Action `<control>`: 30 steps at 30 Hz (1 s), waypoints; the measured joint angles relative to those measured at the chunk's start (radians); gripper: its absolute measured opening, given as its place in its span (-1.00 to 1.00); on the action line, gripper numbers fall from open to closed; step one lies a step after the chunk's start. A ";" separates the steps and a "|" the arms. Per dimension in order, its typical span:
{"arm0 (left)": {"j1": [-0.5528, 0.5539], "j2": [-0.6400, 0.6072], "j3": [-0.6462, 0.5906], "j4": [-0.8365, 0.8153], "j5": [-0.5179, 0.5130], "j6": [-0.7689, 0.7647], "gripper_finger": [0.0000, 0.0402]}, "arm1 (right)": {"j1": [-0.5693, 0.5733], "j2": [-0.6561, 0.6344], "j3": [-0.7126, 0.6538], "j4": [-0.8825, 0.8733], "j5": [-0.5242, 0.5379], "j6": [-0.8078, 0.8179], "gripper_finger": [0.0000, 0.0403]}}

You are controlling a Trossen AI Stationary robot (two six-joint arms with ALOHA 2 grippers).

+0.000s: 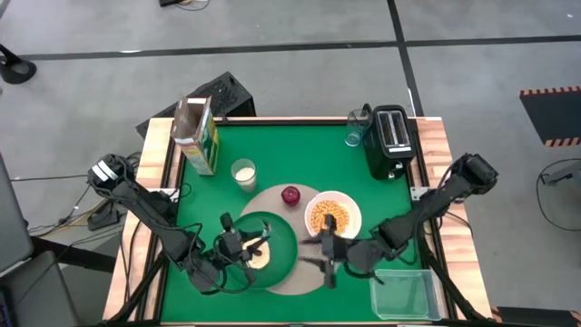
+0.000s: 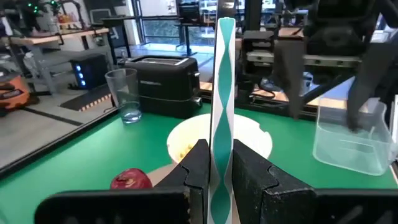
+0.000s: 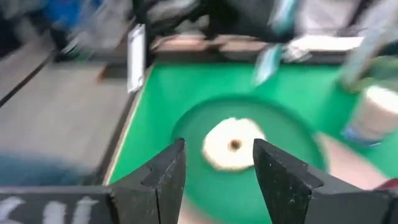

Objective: Arrange a breakfast setting
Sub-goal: Put the white green spoon to the right of the white bowl on the table

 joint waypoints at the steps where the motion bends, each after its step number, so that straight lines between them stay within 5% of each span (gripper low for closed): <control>1: 0.000 0.000 0.000 -0.011 -0.002 -0.010 -0.86 | -0.001 0.006 -0.021 0.069 0.050 0.000 0.02; 6: 0.000 0.000 0.000 -0.038 -0.044 -0.025 -0.86 | -0.023 0.056 -0.132 0.448 0.198 -0.032 0.02; 12: 0.015 0.001 0.000 -0.052 -0.029 -0.021 -0.86 | -0.088 0.175 -0.118 0.736 0.203 -0.020 0.02; 16: 0.036 0.001 0.000 -0.072 0.000 -0.027 -0.86 | -0.126 0.230 -0.083 0.745 0.136 -0.033 0.02; 30: 0.065 0.001 0.000 -0.142 0.009 -0.065 -0.86 | -0.181 0.225 -0.009 0.758 0.152 -0.125 0.02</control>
